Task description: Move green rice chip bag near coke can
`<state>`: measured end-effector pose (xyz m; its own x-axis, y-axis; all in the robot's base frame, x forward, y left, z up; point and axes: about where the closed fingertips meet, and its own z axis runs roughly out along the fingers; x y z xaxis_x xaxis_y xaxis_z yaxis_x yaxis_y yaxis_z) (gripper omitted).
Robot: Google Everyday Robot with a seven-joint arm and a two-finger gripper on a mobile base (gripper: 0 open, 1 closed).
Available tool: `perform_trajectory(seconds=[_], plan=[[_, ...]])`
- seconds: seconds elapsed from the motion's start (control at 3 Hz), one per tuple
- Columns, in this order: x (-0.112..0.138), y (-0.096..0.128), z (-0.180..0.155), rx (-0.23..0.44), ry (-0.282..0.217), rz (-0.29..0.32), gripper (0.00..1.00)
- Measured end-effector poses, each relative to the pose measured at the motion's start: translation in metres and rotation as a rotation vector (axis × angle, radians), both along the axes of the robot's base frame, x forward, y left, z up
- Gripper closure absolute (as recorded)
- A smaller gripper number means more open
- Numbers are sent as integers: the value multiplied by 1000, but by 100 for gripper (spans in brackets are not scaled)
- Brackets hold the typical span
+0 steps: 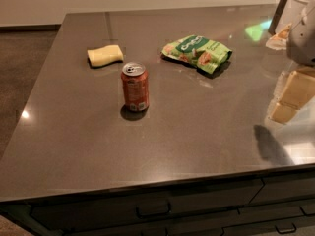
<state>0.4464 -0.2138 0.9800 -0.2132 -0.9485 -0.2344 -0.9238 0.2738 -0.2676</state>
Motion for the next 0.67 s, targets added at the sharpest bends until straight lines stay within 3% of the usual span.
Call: perform_trajectory(seconds=[0.67], plan=[[72,4,-7,95,-79,-31,0]])
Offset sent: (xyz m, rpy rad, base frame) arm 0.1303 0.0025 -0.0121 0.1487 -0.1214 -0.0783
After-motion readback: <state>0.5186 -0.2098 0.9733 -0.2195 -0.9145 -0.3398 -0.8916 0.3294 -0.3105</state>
